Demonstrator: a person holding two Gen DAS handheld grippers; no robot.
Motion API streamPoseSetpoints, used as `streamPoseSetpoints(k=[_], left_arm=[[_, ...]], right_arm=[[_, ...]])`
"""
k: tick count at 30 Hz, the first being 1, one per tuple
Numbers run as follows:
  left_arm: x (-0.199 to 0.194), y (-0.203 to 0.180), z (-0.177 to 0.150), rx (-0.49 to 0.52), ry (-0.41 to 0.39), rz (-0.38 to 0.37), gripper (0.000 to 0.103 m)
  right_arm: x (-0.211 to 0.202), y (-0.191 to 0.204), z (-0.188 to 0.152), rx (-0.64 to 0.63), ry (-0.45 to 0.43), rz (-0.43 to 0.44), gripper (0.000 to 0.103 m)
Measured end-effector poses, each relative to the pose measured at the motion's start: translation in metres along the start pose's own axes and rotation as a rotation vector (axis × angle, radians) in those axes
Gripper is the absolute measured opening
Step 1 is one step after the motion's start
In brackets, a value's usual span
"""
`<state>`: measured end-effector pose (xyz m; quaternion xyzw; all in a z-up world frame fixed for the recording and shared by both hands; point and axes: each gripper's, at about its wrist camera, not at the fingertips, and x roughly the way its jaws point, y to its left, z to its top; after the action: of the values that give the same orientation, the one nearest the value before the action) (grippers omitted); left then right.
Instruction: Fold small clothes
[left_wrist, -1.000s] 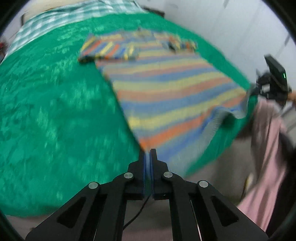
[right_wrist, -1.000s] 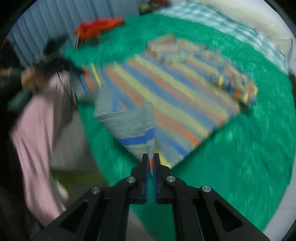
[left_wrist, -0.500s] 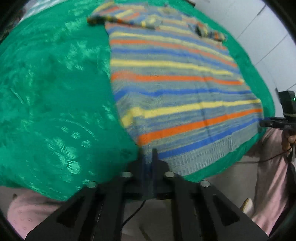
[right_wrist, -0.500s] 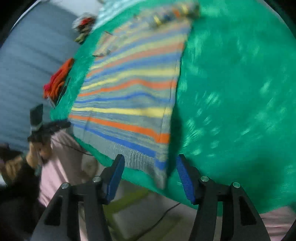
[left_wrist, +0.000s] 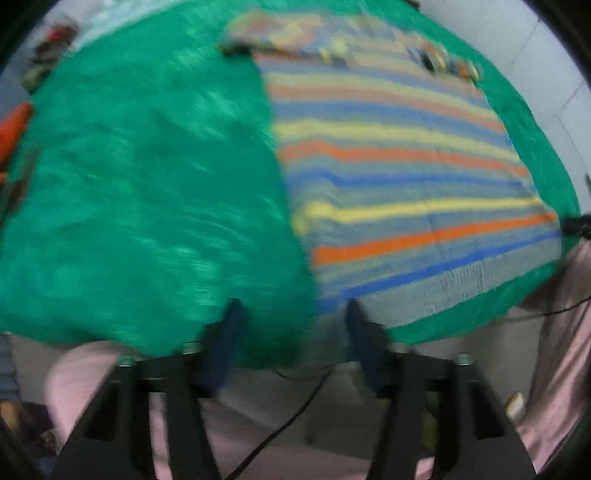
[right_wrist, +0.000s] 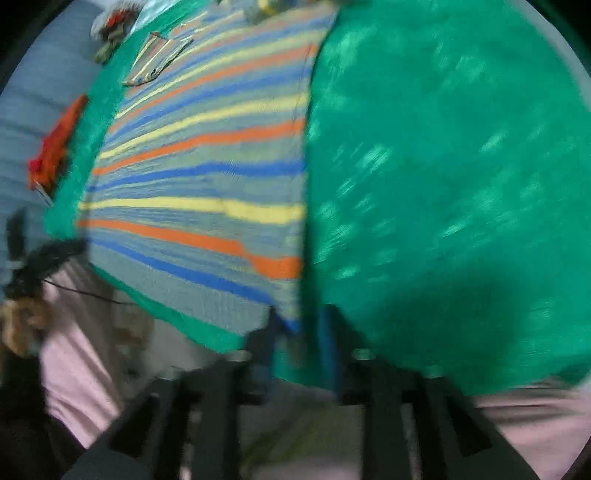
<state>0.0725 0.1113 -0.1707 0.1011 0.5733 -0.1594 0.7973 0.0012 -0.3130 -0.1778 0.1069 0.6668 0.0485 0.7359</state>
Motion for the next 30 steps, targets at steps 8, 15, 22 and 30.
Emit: streamPoseSetpoints(k=[8,15,22,30], left_arm=[[-0.038,0.007,0.053,-0.181,-0.326,-0.072,0.085],[0.042,-0.059,0.069,-0.108,-0.245,-0.08,0.078],[0.056,-0.055,0.056,-0.125,-0.192,-0.076,0.078],[0.045,-0.05,0.057,-0.184,-0.213,-0.097,0.078]], right_arm=[[-0.143,0.037,0.09,-0.336,-0.411,-0.423,0.083],[-0.018,0.11,0.227,-0.57,-0.398,-0.308,0.081],[0.063,0.095,0.291,-0.498,-0.276,-0.301,0.004],[-0.087,-0.137,0.248,0.23,-0.605,-0.159,0.004]])
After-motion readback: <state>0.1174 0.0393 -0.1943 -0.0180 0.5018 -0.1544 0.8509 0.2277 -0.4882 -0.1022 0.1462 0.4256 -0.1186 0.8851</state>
